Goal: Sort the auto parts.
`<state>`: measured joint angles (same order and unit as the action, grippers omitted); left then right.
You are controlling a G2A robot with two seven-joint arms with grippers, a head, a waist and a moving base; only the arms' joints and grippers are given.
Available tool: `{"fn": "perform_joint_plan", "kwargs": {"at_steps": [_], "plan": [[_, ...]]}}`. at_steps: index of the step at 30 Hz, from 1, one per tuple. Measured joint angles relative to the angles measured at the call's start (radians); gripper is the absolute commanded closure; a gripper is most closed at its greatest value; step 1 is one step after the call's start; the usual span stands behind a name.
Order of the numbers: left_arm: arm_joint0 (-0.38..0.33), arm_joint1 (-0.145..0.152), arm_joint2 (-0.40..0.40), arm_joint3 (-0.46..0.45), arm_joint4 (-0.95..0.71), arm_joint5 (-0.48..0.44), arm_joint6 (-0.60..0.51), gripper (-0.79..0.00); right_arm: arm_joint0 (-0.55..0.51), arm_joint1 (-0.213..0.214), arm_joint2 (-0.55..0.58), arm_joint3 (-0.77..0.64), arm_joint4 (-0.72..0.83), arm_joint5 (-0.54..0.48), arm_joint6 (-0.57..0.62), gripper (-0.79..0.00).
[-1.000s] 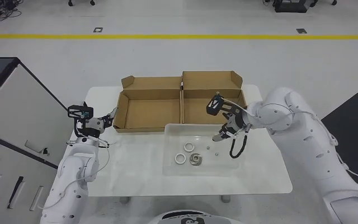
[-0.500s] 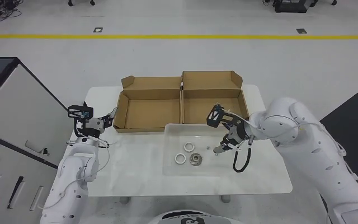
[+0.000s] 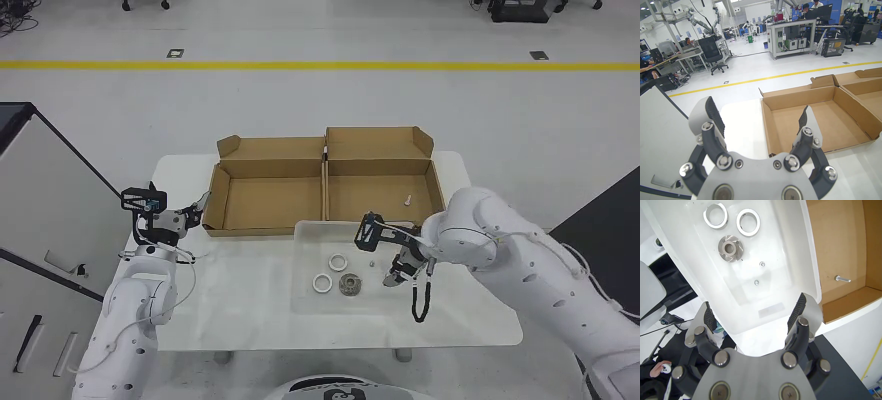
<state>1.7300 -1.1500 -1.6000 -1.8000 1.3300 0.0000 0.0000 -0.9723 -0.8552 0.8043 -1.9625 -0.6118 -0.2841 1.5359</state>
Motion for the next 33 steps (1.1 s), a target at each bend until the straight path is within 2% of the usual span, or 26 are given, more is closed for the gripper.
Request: {"fn": "perform_joint_plan", "kwargs": {"at_steps": [1,2,4,7,20,33], "plan": [[0.0,0.0,0.0,0.0,0.0,0.0,0.0,-0.785,0.013,0.0,-0.016,0.007,0.005,0.0,0.0,-0.665],[0.0,0.0,0.0,0.0,0.0,0.0,0.0,-0.785,0.028,-0.001,-0.035,0.018,0.01,0.001,0.0,-0.634],[0.0,0.0,0.0,0.0,0.0,0.0,0.0,-0.785,0.047,-0.003,-0.061,0.032,0.017,0.004,0.0,-0.471],[0.0,0.0,0.0,0.0,0.0,0.0,0.0,-0.785,0.072,-0.008,-0.101,0.055,0.028,0.01,0.0,-0.397],[0.0,0.0,0.0,0.0,0.0,0.0,0.0,-0.785,0.128,-0.046,-0.215,0.174,-0.001,0.038,-0.013,-0.342],[0.0,0.0,0.0,0.0,0.0,0.0,0.0,-0.785,0.158,-0.097,-0.304,0.291,-0.044,0.05,-0.035,-0.329]]}}
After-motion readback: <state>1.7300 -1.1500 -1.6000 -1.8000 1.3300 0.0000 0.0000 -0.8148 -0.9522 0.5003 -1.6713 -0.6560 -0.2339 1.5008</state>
